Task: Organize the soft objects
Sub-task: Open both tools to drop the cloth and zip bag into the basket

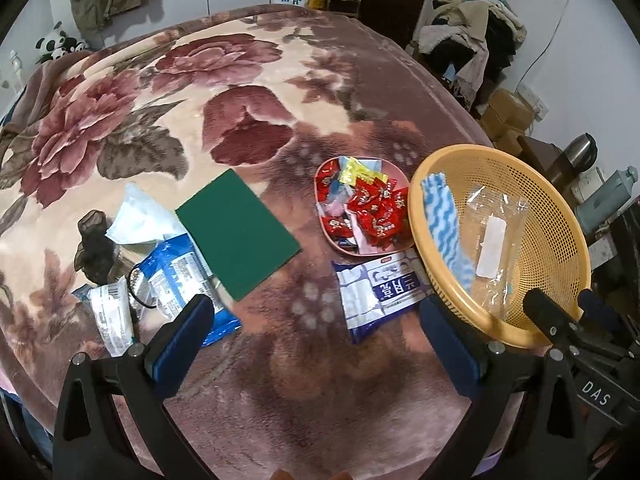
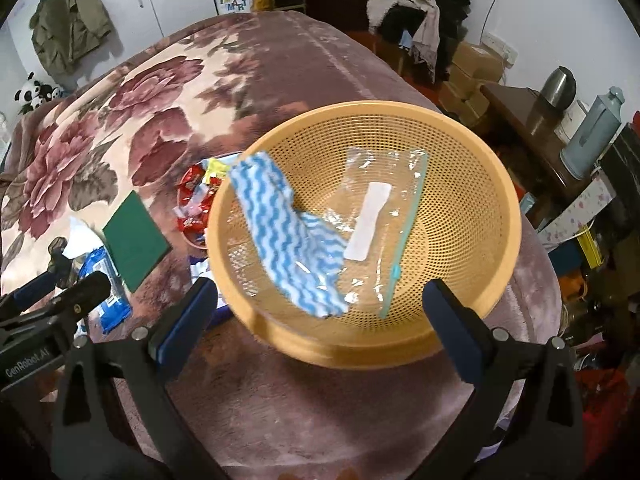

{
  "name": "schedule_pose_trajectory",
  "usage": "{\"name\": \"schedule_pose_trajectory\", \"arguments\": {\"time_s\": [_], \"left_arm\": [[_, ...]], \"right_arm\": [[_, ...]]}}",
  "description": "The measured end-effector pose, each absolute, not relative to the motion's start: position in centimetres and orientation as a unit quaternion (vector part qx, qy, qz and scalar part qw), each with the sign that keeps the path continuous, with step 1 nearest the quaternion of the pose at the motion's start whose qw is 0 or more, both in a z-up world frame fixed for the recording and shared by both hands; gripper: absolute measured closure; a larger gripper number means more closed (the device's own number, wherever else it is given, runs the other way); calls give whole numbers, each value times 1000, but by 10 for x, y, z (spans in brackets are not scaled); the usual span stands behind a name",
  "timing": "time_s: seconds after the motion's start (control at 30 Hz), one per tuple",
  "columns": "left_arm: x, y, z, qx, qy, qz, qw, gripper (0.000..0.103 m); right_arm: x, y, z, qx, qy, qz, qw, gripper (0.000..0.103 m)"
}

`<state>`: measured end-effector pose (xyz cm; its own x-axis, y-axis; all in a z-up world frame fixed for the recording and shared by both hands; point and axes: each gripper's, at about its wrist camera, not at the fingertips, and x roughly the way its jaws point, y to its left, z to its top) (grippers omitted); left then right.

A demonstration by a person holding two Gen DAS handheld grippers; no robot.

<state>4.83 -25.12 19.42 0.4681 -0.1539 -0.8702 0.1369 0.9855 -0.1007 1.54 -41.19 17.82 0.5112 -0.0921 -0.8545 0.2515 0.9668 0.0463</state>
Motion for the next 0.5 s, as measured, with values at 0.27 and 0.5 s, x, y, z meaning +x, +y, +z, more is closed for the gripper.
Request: {"name": "schedule_pose_trajectory", "arguments": {"time_s": [0.27, 0.5], "left_arm": [[42, -230, 193, -18, 510, -80, 857, 0], [39, -214, 193, -26, 509, -74, 857, 0]], "right_arm": [[12, -392, 180, 72, 485, -92, 867, 0], [11, -376, 181, 62, 486, -85, 868, 0]]}}
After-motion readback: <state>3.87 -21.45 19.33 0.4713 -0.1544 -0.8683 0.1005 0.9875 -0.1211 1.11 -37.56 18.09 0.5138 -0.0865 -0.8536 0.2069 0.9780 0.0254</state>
